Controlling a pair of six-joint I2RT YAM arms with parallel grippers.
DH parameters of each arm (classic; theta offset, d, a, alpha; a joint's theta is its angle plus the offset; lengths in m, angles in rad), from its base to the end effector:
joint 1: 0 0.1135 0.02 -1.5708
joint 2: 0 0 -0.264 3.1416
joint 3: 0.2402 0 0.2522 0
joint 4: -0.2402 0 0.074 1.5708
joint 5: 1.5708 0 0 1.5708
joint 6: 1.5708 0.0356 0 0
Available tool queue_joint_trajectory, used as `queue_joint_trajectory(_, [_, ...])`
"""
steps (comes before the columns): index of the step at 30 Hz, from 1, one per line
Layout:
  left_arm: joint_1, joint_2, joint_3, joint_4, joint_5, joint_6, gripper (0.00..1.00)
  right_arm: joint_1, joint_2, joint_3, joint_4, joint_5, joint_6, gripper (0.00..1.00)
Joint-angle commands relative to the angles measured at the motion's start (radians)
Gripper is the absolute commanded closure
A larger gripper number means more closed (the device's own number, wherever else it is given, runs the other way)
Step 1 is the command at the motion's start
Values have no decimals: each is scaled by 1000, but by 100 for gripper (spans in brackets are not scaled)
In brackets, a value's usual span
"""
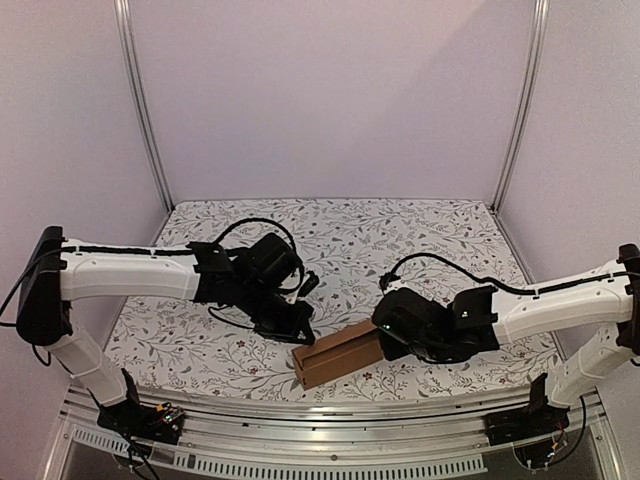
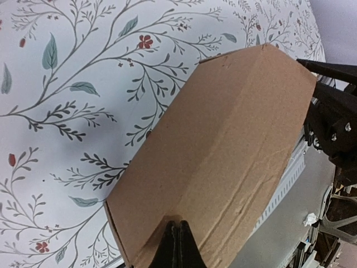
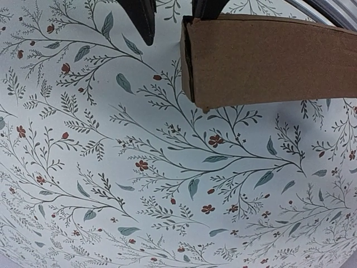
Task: Fold the paper box
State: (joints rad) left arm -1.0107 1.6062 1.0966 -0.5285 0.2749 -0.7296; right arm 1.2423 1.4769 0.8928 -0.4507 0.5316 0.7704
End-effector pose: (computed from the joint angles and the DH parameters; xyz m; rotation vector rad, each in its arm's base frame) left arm 0.1658 -0.2825 0.2169 0.5112 2.8368 -0.8576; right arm 0.1094 0.2650 0.2013 -0.3881 2.3846 0.2081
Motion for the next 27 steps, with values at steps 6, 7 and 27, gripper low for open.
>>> queue_joint_trajectory(6, [-22, 45, -16, -51, -91, 2, 100, 13, -46, 9, -138, -136, -92, 61])
queue_joint_trajectory(7, [-22, 43, -12, -53, -98, 4, 100, 14, -64, 15, -146, -141, -101, 59])
queue_joint_trajectory(27, [13, 3, 199, -198, -118, 118, 100, 14, -147, 156, -26, -279, -276, 85])
